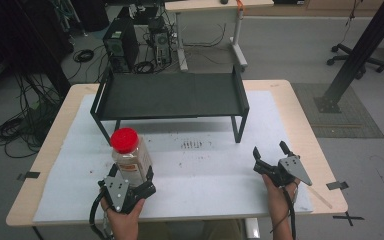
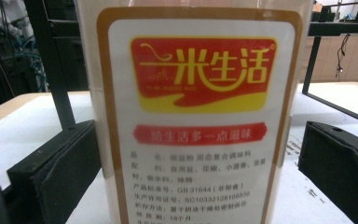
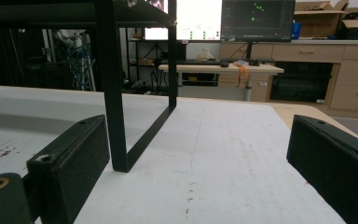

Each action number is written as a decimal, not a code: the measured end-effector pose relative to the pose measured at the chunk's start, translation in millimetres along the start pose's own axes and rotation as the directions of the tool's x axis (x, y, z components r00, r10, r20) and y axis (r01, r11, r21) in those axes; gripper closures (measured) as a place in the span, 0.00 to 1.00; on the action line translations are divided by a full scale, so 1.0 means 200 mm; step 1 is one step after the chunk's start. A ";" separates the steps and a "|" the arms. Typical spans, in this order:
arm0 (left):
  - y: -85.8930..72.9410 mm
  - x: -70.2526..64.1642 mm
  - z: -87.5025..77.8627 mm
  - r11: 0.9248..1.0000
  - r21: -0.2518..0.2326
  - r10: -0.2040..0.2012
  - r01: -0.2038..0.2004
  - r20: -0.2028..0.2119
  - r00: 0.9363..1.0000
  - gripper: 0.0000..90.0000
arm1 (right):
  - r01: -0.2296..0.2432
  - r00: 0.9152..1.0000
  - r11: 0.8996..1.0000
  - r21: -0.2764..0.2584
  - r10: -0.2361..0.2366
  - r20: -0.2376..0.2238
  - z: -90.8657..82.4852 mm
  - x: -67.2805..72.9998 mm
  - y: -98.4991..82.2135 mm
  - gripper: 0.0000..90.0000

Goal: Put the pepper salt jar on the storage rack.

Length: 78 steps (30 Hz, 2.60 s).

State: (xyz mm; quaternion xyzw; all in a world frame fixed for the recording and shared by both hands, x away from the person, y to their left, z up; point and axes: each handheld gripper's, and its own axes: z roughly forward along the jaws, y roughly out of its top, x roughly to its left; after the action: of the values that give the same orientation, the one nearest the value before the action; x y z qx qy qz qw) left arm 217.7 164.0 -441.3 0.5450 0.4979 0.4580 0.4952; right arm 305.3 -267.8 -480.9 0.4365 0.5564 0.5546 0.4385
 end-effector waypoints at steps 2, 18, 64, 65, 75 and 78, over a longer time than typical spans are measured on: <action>0.00 0.00 0.01 1.000 -0.001 0.001 -0.001 -0.002 1.000 0.00 | 0.000 1.000 1.000 0.000 0.000 -0.001 0.00 0.00 0.00 0.07; 0.01 -0.01 0.07 1.000 -0.004 0.012 -0.012 -0.005 1.000 0.01 | -0.001 1.000 1.000 0.000 0.001 -0.001 0.00 0.00 0.00 0.07; -0.01 -0.01 0.13 0.999 -0.037 0.013 -0.015 -0.069 0.998 0.24 | -0.001 1.000 1.000 -0.001 0.001 -0.001 0.00 0.00 0.00 0.07; -0.01 -0.01 0.13 0.999 -0.037 0.010 -0.012 -0.068 0.998 0.24 | -0.001 1.000 1.000 -0.001 0.001 -0.001 0.00 0.00 0.00 0.07; -0.01 -0.01 0.13 0.999 -0.035 -0.001 -0.001 -0.066 0.998 0.25 | -0.001 1.000 1.000 -0.001 0.001 -0.001 0.00 0.00 0.00 0.07; 0.00 -0.01 0.13 1.000 -0.018 -0.008 0.007 -0.066 0.998 0.26 | -0.001 1.000 1.000 -0.001 0.001 -0.001 0.00 0.00 0.00 0.07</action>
State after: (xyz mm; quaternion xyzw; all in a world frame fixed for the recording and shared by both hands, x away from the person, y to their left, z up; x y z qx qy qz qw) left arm 243.0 160.3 -444.2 0.5232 0.5118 0.4783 0.4853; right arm 305.3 -268.0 -481.0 0.4363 0.5558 0.5555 0.4383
